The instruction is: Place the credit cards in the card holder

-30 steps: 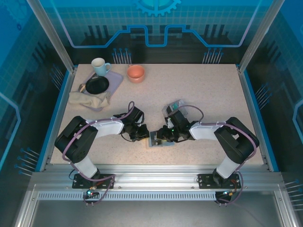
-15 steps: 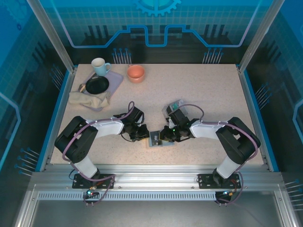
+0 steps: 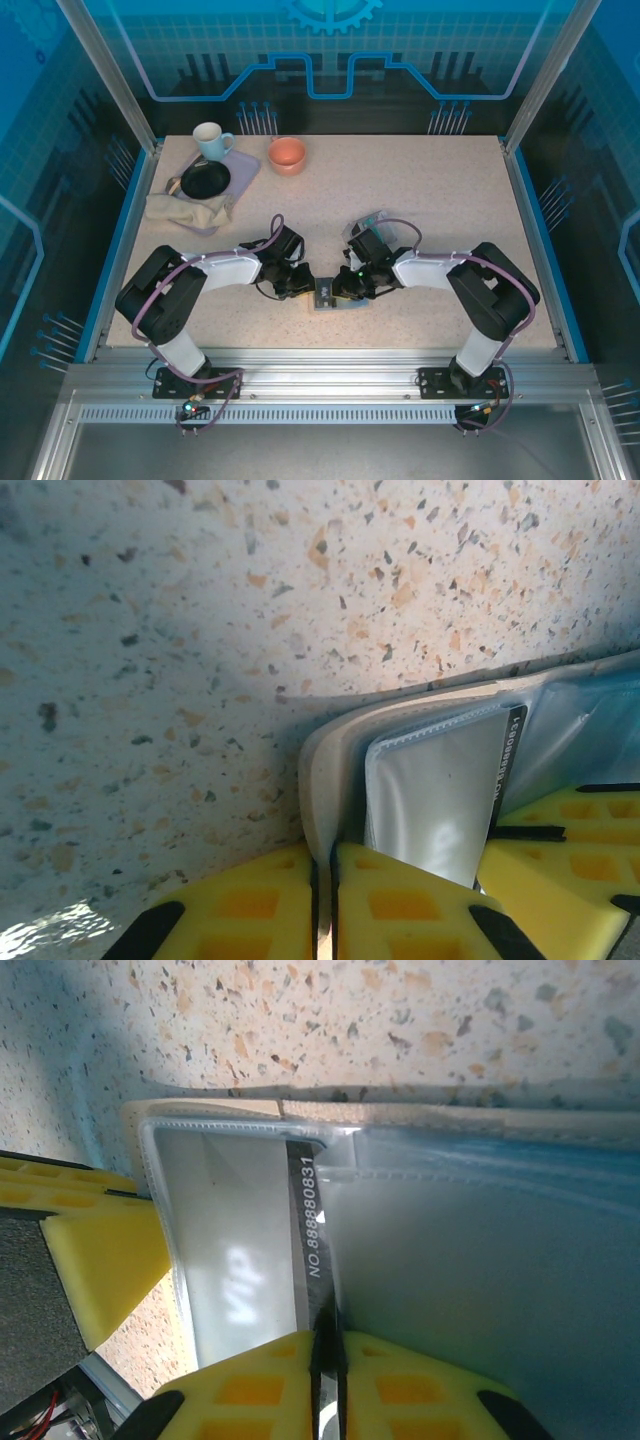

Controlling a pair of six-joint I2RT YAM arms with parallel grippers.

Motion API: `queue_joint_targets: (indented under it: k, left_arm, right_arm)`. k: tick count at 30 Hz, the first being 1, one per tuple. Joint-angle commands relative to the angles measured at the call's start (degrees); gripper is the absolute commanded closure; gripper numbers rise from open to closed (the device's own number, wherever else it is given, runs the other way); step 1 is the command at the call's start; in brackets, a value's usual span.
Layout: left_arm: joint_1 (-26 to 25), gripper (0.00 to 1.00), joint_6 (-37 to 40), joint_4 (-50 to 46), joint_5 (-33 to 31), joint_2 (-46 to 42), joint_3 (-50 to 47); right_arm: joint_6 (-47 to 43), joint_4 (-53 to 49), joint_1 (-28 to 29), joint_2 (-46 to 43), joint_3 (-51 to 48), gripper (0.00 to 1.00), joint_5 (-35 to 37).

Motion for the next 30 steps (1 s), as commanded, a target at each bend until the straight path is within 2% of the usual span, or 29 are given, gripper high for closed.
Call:
queue_joint_targets:
  k: [1, 7, 10, 13, 17, 21, 25, 30]
  left_arm:
    - [-0.4, 0.86, 0.0, -2.1, -2.5, -0.2, -1.7]
    - [-0.4, 0.74, 0.5, -5.1, -5.0, -3.3, -1.5]
    - [-0.4, 0.68, 0.8, -7.1, -6.3, -5.1, -1.5]
    - [-0.4, 0.65, 0.5, -9.3, -8.0, -7.6, -1.9]
    - [-0.4, 0.65, 0.2, -11.4, -8.3, -11.8, -0.3]
    - [-1.5, 0.66, 1.2, -10.0, -5.0, -14.6, 3.8]
    - [-2.4, 0.71, 2.1, -6.8, 1.5, -9.9, 7.3]
    - [-4.3, 0.77, 0.9, -2.9, 5.3, -1.1, 9.2]
  right_arm:
    - [-2.1, -3.4, 1.5, -1.9, 2.3, 0.82, 0.7]
    - [-7.8, -17.4, 1.2, -7.1, 6.2, 0.7, 11.6]
    - [-9.4, -20.9, 0.8, -6.6, 7.4, 0.71, 14.8]
    - [-9.6, -20.1, 0.5, -5.1, 7.1, 0.75, 13.6]
    - [-9.3, -19.8, 0.6, -3.2, 7.5, 0.81, 13.0]
    - [-9.1, -20.4, 0.7, -2.8, 7.9, 0.83, 13.9]
    - [-9.0, -23.3, 0.8, -2.4, 8.5, 0.85, 17.4]
    - [-8.0, -21.7, 0.7, -2.5, 6.9, 0.85, 17.6]
